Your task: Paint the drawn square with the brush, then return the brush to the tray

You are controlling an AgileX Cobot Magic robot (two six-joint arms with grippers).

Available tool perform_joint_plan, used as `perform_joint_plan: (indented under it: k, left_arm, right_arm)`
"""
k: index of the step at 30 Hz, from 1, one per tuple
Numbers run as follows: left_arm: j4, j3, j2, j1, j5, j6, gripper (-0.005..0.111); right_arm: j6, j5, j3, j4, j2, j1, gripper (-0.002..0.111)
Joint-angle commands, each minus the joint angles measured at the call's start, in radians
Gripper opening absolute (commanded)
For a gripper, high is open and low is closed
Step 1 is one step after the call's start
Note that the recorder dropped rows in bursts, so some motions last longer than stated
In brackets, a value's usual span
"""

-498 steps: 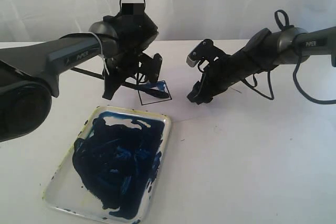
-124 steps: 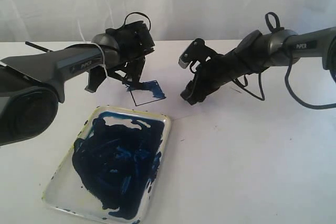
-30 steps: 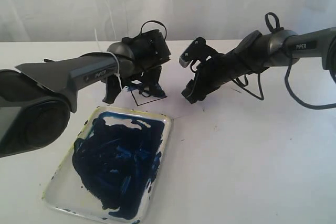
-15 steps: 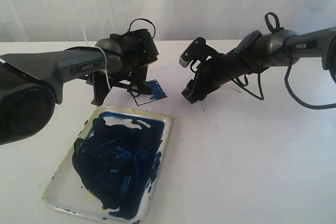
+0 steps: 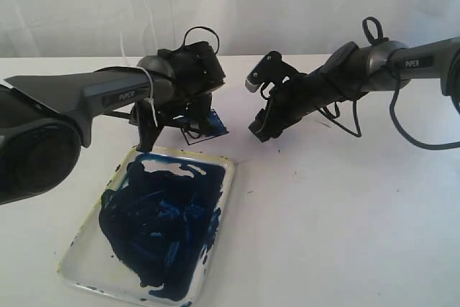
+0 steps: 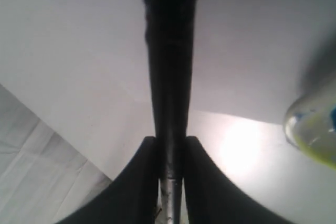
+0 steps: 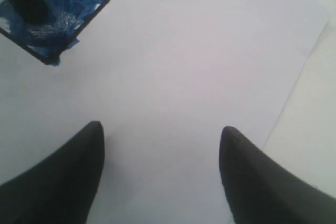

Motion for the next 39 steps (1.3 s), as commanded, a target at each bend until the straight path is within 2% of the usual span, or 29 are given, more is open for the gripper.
perform_joint_plan:
  k: [1,10,16,31,39]
  left_arm:
    - [-0.050,0.013,-0.011,-0.005,0.098,0.006,0.000]
    - [0.068,0.090,-0.011,0.002,0.098,-0.020,0.000]
    - [0.162,0.090,-0.026,0.002,0.098,-0.048,0.000]
    - [0.240,0.128,-0.034,-0.014,0.098,0.061,0.000]
    - [0.330,0.148,-0.034,-0.028,0.098,0.052,0.000]
  right_arm:
    - [-0.010,-0.002,0.012,-0.038,0.018,0.001,0.060]
    - [-0.010,-0.002,0.012,-0.038,0.018,0.001,0.060]
    - [-0.010,-0.002,0.012,-0.038,0.018,0.001,0.060]
    - [-0.010,-0.002,0.012,-0.038,0.018,0.001,0.060]
    - [-0.010,-0.002,0.012,-0.038,0.018,0.001,0.060]
